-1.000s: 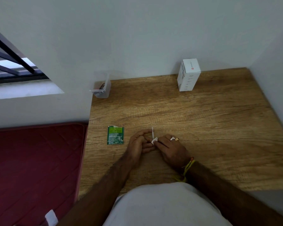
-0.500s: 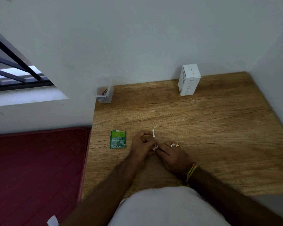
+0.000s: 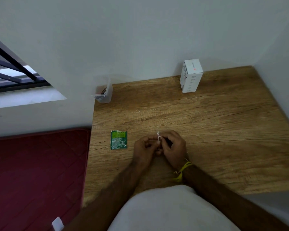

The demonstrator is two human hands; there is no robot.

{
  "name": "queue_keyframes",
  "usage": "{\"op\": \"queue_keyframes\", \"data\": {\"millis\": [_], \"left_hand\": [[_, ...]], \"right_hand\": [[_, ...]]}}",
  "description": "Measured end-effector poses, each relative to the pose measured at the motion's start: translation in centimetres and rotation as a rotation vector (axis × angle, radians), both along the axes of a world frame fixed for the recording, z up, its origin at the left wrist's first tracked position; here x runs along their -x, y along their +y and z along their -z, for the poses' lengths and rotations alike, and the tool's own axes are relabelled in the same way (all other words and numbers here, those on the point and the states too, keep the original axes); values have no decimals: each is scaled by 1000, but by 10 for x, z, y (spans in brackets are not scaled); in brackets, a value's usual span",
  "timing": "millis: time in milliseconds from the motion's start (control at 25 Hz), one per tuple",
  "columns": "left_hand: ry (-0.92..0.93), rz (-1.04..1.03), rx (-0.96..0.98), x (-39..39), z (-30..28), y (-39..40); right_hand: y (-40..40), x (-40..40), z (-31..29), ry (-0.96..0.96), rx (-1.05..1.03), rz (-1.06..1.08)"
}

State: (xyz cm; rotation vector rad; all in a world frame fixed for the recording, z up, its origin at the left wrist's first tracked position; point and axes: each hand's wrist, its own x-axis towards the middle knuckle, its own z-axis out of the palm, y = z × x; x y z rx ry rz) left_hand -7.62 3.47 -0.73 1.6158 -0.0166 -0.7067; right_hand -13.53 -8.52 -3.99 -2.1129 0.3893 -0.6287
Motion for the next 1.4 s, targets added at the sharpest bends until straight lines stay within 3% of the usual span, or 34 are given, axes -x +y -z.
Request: {"op": "queue_keyframes", "data": {"millis": [200, 280, 400, 480, 760, 1400], "left_hand": [[-541, 267, -357, 5, 7, -5], [-446, 257, -324, 2, 7, -6], [-34, 130, -79, -2, 1, -2], [46, 106, -18, -3, -1, 0], [14, 106, 18, -2, 3, 1], [-42, 142, -75, -2, 4, 3]], "right_hand": [[0, -2, 4, 3, 12, -29], [1, -1, 2, -10, 19, 15], [0, 1, 0, -47, 32, 176], [-1, -2, 0, -36, 108, 140], [-3, -4, 9, -41, 423, -102], [-9, -5, 12, 12, 340, -150]]}}
